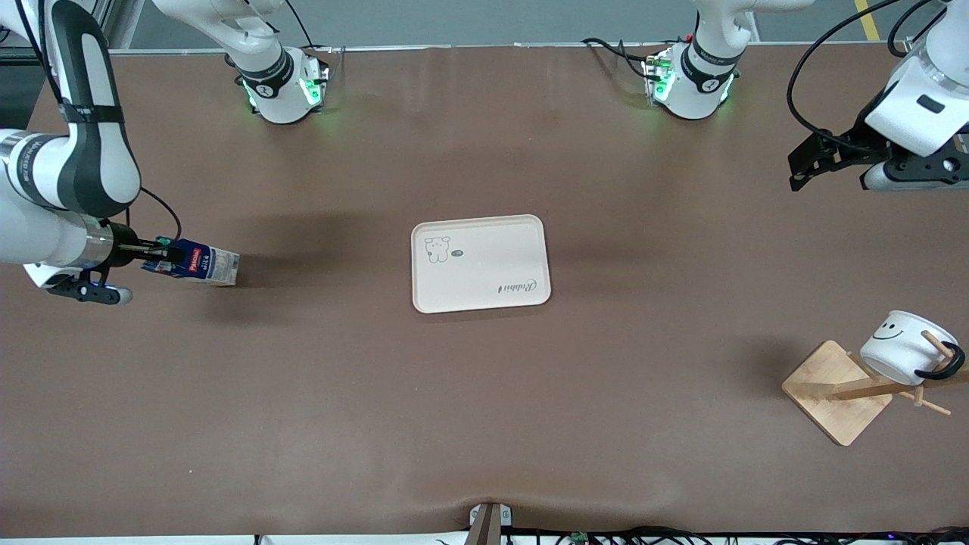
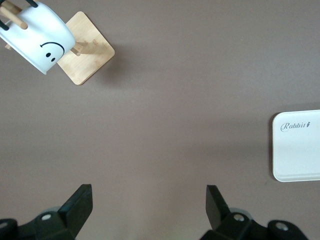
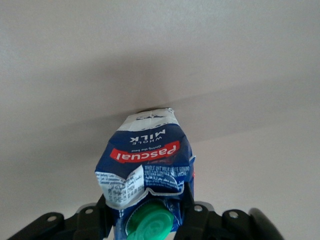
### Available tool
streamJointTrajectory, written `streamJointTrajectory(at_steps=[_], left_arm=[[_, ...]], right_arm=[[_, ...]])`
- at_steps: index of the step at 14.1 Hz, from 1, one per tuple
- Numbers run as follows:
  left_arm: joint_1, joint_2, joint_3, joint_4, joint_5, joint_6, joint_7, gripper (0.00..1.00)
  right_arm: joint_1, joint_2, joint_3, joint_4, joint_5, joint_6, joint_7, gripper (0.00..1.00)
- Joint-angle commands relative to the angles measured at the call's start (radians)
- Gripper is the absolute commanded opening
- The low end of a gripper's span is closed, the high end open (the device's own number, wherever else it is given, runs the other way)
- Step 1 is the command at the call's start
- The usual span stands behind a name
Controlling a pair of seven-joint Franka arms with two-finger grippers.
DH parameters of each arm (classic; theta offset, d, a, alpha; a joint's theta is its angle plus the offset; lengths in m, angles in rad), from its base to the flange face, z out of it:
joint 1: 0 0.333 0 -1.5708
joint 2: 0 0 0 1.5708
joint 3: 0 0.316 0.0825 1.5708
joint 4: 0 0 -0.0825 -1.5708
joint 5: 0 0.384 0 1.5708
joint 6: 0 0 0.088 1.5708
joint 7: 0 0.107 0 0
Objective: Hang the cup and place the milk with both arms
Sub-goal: 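Lower the milk carton onto the table with the right gripper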
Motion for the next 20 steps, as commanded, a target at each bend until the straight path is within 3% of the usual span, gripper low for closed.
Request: streamJointTrajectory(at_steps=[1,3,4,13,20], left_arm=[[-0.004,-0.027,0.006,-0.031,0.011,0.022,-0.004,1.0],[-0.001,-0.023,0.011,-0.016,0.011,0.017,-0.001,1.0],[0.002,-0.023,0.012,-0.014,0.011,0.017,0.005,1.0],[0.037,-0.003,0.016,-0.002,0.006,0.023,0.01,1.0],[0.086,-0.012,0.016,0.0,-0.003,0.016,0.019,1.0]], right_arm=[[-0.012,-0.018,0.013,-0.022,-0.022,0.011,0.005,0.68],[-0.012,-0.014,0.015,-0.022,-0.022,0.01,0.005,0.95],[-0.011,-0.011,0.015,-0.022,-0.02,0.007,0.005,1.0],[0.0,-0.007,0.016,0.0,-0.02,-0.004,0.005,1.0],[0.003,0.043,0.019,0.218,-0.015,-0.128,-0.031,1.0]])
